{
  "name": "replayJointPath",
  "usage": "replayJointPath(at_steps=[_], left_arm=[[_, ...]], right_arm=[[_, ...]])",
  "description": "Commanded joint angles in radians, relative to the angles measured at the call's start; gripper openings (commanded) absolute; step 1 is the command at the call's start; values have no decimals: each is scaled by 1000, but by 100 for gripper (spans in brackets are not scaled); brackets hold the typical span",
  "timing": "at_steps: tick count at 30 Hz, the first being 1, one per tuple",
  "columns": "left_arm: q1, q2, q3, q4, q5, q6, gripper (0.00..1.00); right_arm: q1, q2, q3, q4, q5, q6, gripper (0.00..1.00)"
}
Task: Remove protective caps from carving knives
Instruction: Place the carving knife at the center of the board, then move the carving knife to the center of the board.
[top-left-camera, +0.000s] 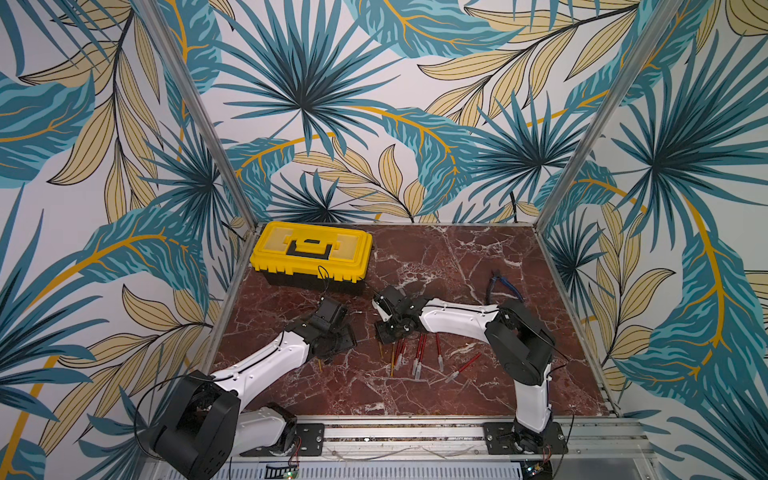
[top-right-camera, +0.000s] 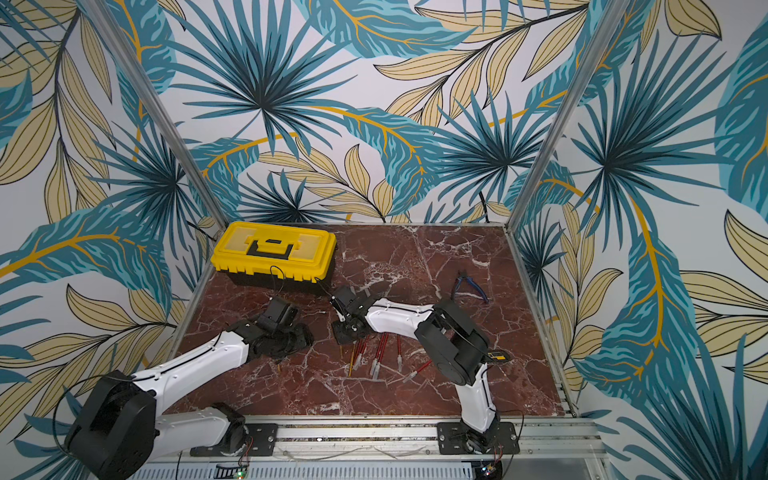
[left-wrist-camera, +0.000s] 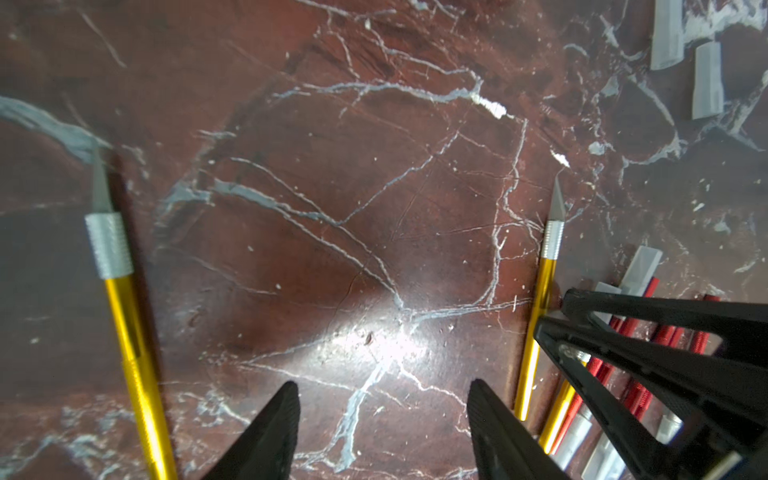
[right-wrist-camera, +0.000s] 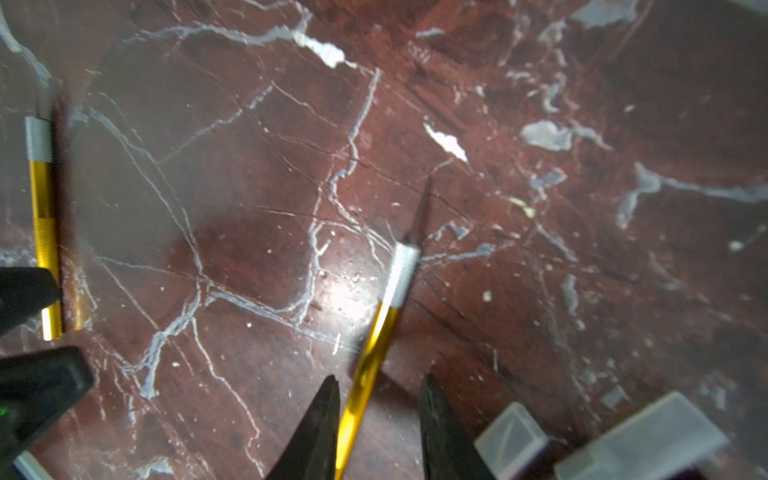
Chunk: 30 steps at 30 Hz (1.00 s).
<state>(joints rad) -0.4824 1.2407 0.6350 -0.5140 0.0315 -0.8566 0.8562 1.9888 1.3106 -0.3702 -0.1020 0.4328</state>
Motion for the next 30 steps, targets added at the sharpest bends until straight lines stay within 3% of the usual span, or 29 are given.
replayJointPath(at_steps=[1, 4, 9, 19, 30], left_arm=[[6, -4, 8, -18, -20, 10, 67], [5, -1, 8, -18, -21, 11, 67], [6, 6, 8, -17, -18, 14, 68], [5, 46, -3, 13, 12, 11, 68], [1, 68, 15, 26, 31, 10, 70]], right_arm=[[15, 35, 25, -2, -5, 18, 31], [19, 50, 27, -1, -5, 33, 24], [26, 59, 21, 20, -26, 59, 23], [29, 47, 7, 40, -27, 80, 29], [27, -97, -60, 39, 5, 76, 32]])
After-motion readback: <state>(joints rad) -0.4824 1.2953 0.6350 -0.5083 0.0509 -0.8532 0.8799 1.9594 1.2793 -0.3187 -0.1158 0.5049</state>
